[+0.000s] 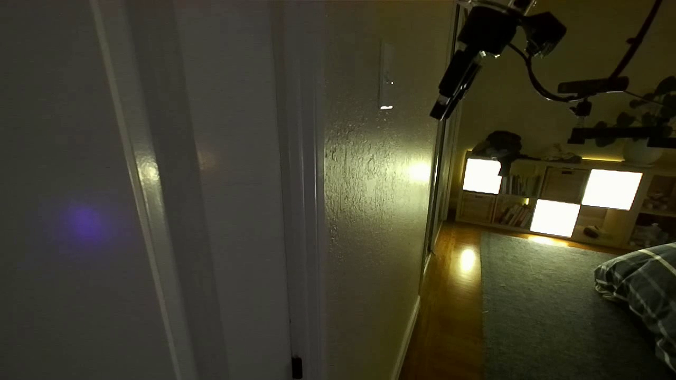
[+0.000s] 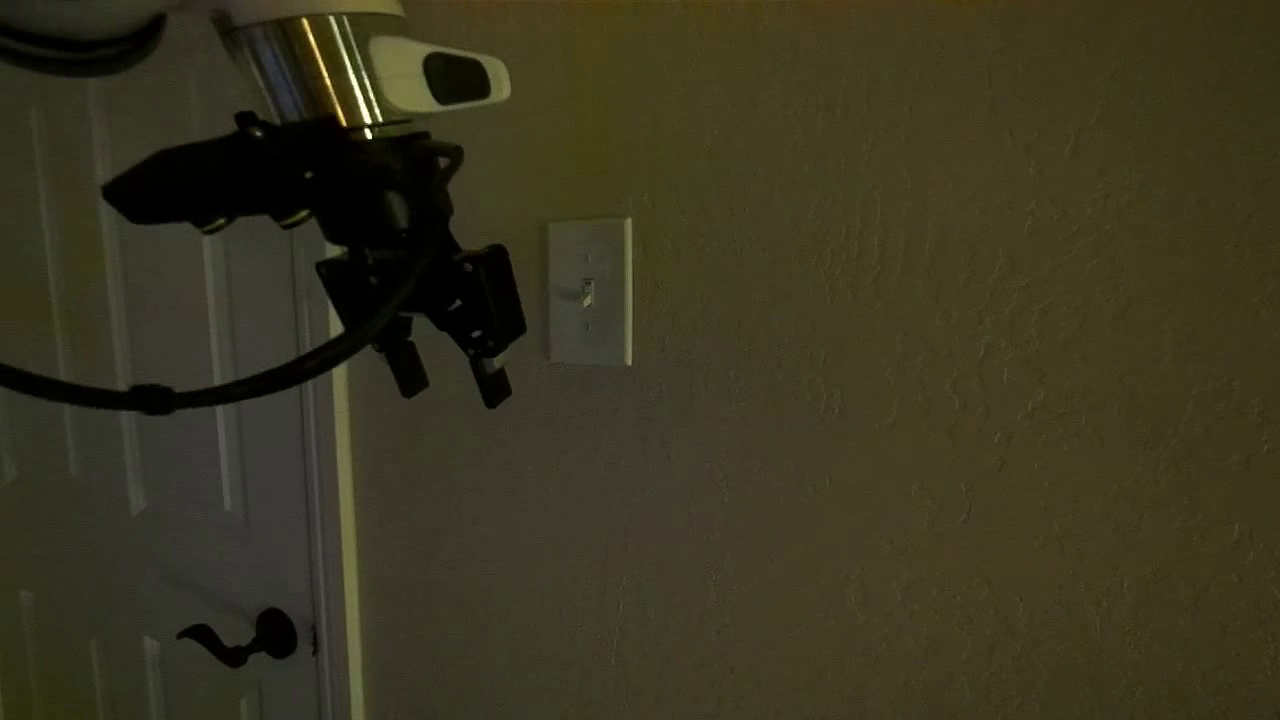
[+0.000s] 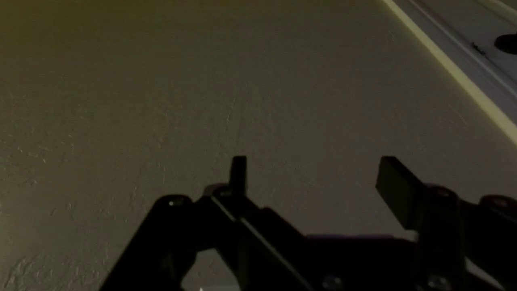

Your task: Turn on the light switch

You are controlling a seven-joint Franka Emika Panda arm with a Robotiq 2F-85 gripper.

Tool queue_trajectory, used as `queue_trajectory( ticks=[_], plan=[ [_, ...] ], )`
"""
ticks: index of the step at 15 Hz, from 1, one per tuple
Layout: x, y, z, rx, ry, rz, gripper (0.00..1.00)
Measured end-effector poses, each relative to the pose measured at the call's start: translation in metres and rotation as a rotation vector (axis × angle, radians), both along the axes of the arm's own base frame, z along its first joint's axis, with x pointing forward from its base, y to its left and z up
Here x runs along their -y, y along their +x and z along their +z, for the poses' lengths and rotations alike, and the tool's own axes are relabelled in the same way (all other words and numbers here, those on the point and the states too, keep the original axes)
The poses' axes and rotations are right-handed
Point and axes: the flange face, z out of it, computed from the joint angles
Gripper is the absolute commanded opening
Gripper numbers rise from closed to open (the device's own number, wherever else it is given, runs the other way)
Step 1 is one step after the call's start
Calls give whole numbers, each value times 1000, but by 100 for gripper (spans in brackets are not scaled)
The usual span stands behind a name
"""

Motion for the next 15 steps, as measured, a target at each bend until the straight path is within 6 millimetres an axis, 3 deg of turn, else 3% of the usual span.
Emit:
queue_trajectory(
  ticks=[7, 11, 15],
  plan=[
    [3, 45, 23, 126, -34, 24, 8],
    [5, 57, 32, 176, -54, 42, 1],
    [4, 69, 32, 211, -69, 60, 6]
  ],
)
